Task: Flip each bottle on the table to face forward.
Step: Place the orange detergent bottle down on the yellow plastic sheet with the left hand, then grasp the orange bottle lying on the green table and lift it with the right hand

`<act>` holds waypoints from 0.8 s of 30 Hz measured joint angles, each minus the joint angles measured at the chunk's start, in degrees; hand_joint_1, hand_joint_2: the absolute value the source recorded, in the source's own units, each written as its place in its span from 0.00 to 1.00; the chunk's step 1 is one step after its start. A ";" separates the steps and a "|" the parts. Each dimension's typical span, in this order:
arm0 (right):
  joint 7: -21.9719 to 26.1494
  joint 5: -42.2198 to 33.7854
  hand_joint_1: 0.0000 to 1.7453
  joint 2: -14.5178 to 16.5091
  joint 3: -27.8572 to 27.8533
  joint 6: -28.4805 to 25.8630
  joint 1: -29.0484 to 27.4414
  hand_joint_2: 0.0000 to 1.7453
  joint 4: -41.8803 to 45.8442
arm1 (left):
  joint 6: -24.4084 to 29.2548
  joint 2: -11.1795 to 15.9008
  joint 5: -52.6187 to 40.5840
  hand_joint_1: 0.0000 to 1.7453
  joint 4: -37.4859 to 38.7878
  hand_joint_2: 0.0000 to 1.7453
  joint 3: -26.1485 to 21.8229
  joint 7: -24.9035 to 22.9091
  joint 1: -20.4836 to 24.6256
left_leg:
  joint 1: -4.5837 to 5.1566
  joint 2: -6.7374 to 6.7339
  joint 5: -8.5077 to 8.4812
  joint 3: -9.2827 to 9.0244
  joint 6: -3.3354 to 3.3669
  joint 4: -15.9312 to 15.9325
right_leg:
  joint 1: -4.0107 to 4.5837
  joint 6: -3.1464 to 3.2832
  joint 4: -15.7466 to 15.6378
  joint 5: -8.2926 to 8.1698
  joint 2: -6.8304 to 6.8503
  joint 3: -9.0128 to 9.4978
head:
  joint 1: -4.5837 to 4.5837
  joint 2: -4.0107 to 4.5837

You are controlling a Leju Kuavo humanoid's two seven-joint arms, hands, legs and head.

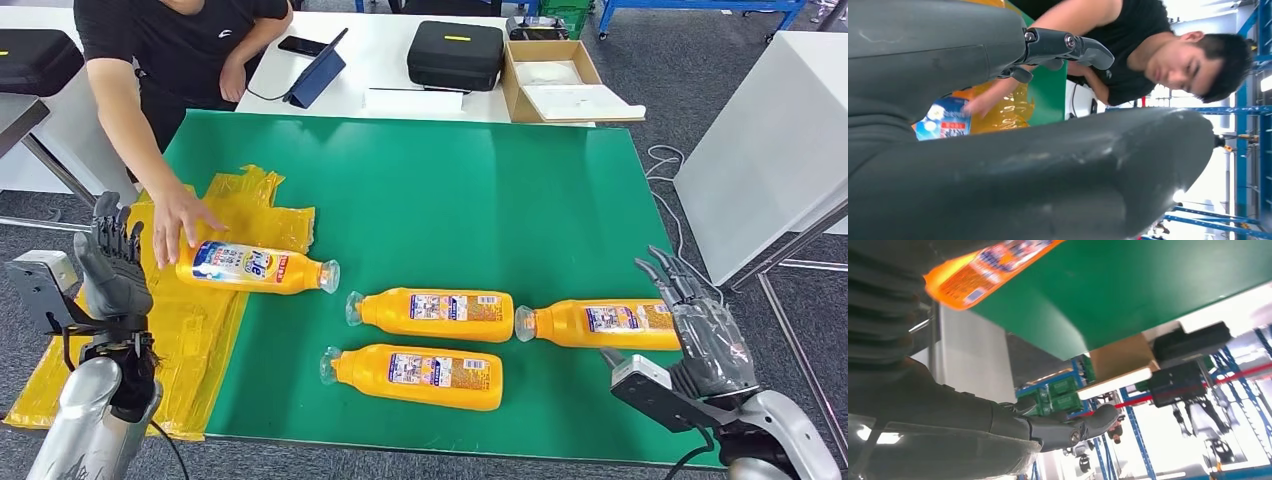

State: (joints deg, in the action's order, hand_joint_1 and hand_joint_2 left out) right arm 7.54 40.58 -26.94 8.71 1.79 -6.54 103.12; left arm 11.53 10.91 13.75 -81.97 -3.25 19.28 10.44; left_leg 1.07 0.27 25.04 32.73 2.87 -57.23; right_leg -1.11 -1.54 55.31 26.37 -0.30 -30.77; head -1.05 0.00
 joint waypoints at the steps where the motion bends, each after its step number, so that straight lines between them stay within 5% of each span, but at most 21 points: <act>1: 0.21 -0.21 0.00 -1.95 -1.41 1.15 -0.08 1.00 -0.22 | 0.01 1.12 1.26 0.00 -1.21 0.00 -0.40 0.14 -0.82 | 0.01 0.01 -0.02 0.00 0.02 0.00 | 0.00 -0.02 0.00 -0.02 0.01 0.01 | 0.01 0.00; 3: 0.48 -0.83 0.00 -5.57 -3.90 3.30 -0.38 1.00 -0.52 | 0.04 2.82 2.96 0.00 -2.68 0.00 -0.94 0.39 -1.93 | 0.02 0.02 -0.05 0.00 0.06 0.00 | 0.00 -0.08 -0.01 -0.06 0.02 0.02 | 0.02 0.00; 14: 0.86 -1.05 0.00 -15.13 -7.38 11.15 -1.98 1.00 -1.07 | -0.16 5.84 5.99 0.00 -2.68 0.00 -0.94 0.87 -2.23 | 0.06 -0.01 -0.05 0.00 0.07 -0.02 | 0.00 -0.11 -0.01 -0.08 0.01 0.00 | 0.01 0.00; 24: 0.57 0.66 0.00 -17.82 -6.78 13.43 -1.25 1.00 -2.69 | 0.07 6.73 6.74 0.00 -2.66 0.00 -0.83 1.04 -2.24 | 0.04 -0.01 -0.06 0.00 0.07 0.00 | 0.00 -0.11 -0.01 -0.08 0.00 0.01 | 0.02 0.00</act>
State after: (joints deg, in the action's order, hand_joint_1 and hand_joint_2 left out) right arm 8.10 41.23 -44.76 1.93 15.22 -7.79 100.42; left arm 11.60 17.64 20.49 -84.62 -4.09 20.32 8.20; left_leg 1.12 0.26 24.98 32.73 2.95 -57.23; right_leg -1.11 -1.65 55.31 26.28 -0.30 -30.76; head -1.04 0.00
